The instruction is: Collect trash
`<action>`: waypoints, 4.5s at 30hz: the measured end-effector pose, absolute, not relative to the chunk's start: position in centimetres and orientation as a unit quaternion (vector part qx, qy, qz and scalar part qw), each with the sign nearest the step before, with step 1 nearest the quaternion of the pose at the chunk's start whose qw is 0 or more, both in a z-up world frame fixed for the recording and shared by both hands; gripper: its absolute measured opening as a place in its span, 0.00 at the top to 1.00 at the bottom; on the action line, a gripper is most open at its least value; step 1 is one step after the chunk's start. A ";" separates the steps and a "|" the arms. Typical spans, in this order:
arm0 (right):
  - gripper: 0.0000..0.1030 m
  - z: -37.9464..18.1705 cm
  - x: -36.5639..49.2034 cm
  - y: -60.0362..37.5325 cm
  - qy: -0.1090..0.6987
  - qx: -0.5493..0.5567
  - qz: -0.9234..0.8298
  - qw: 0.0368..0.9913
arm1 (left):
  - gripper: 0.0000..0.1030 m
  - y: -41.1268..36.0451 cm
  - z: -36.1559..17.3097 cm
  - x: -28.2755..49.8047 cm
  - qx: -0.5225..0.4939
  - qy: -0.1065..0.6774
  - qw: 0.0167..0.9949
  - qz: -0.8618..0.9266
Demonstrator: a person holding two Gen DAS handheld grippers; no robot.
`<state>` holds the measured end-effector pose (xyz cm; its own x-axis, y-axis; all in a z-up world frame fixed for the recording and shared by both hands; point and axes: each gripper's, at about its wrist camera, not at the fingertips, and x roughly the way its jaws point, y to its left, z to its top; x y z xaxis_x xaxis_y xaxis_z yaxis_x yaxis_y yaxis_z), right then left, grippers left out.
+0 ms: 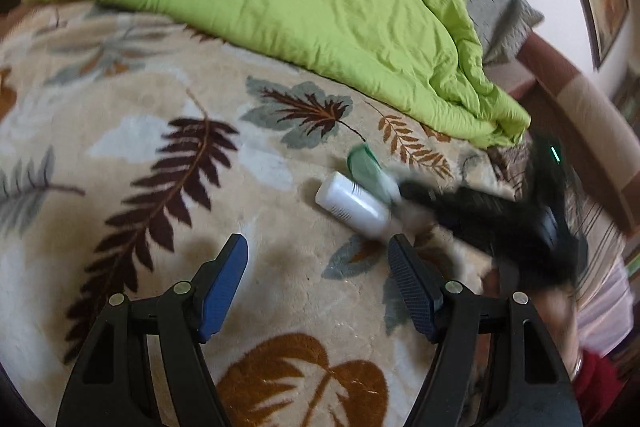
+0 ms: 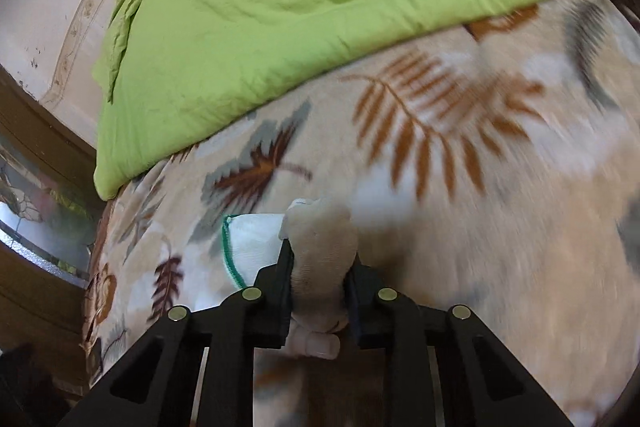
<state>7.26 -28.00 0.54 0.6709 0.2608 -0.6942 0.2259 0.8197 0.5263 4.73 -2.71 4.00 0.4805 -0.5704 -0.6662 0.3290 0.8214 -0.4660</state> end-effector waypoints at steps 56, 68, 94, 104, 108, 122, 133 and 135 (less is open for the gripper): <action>0.78 8.5 -15.2 -20.3 0.255 0.201 -0.012 0.946 | 0.72 -0.2 10.3 -10.3 0.003 0.279 0.941 -0.190; 0.78 8.3 -17.0 -18.7 0.256 0.184 -0.002 0.949 | 0.72 1.0 9.0 -11.2 0.043 0.269 0.952 -0.137; 0.78 7.8 -15.8 -18.4 0.264 0.185 0.007 0.947 | 0.72 -0.5 8.2 -10.5 0.070 0.268 0.951 -0.141; 0.78 9.4 -19.8 -21.1 0.242 0.219 -0.003 0.945 | 0.72 -2.4 9.8 -12.7 0.040 0.267 0.936 -0.224; 0.78 10.3 -23.2 -23.0 0.234 0.223 -0.022 0.946 | 0.72 -4.5 11.1 -14.8 0.031 0.264 0.924 -0.276; 0.78 11.4 -39.1 -34.4 0.222 0.248 -0.194 0.923 | 0.72 -15.6 15.3 -24.7 0.044 0.274 0.830 -0.484; 0.77 10.3 -47.0 -38.6 0.230 0.252 -0.290 0.894 | 0.72 -25.7 13.7 -32.2 0.088 0.328 0.728 -0.596; 0.73 9.8 -47.5 -39.0 0.235 0.254 -0.301 0.888 | 0.72 -27.1 12.7 -32.8 0.097 0.343 0.711 -0.606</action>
<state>-47.52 -39.03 9.85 0.7079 -0.4155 -0.5712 0.6549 0.6890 0.3104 -32.80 -27.09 12.71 0.0293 -0.7956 -0.6051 0.9284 0.2460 -0.2784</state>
